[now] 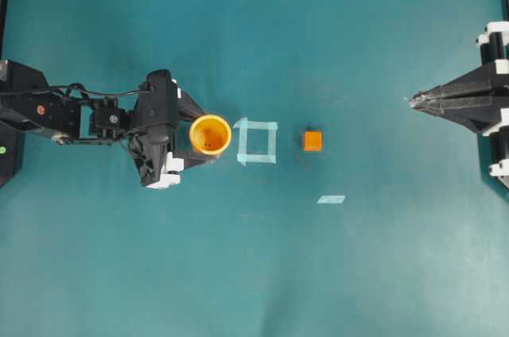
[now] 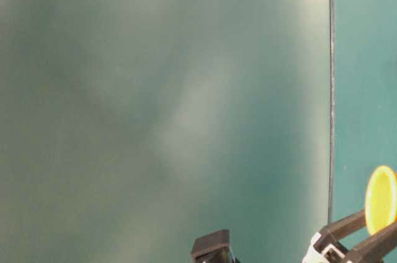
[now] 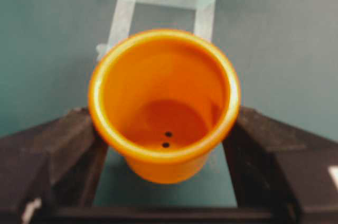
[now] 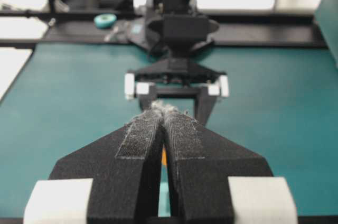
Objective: Move the cup backward with left arm.
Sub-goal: 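Close the left gripper around the orange cup's body, then drag the held orange cup backward toward the table's far edge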
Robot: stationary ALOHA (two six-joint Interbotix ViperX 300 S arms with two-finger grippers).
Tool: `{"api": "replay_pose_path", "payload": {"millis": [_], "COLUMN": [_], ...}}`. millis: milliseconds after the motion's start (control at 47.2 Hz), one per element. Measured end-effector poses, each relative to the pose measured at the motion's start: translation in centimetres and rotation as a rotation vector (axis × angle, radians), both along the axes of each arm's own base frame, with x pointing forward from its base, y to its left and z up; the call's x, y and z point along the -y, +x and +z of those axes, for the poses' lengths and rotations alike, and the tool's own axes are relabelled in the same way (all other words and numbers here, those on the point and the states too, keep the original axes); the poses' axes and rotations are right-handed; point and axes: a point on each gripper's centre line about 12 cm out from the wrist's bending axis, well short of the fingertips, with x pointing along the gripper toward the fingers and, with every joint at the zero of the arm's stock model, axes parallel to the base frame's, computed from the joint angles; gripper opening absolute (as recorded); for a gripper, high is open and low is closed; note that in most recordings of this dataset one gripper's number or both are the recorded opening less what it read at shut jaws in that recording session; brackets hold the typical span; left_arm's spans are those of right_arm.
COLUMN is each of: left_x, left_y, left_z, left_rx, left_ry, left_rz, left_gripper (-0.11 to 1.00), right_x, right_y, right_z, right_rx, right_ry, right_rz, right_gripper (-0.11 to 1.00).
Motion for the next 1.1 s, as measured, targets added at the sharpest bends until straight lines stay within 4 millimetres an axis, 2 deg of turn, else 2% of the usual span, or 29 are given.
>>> {"api": "replay_pose_path", "payload": {"millis": [635,910,1101], "left_x": [0.0,-2.8,-5.5], "left_y": [0.1,0.1,0.1], "left_z": [0.3,0.5,0.6], "left_rx": [0.029,0.039,0.057], "left_ry": [0.01,0.08,0.102], "left_rz": [-0.005,0.045,0.116], "left_gripper": [0.65,0.65,0.65], "right_x": [0.0,0.0,0.0], "right_y": [0.0,0.0,0.0], "right_z": [0.0,0.2,0.3], "right_rx": [-0.002,0.003,0.006], "right_ry": [0.002,0.002,0.0], "right_rz": [0.0,0.0,0.0], "right_gripper": [0.0,0.0,0.0]}}
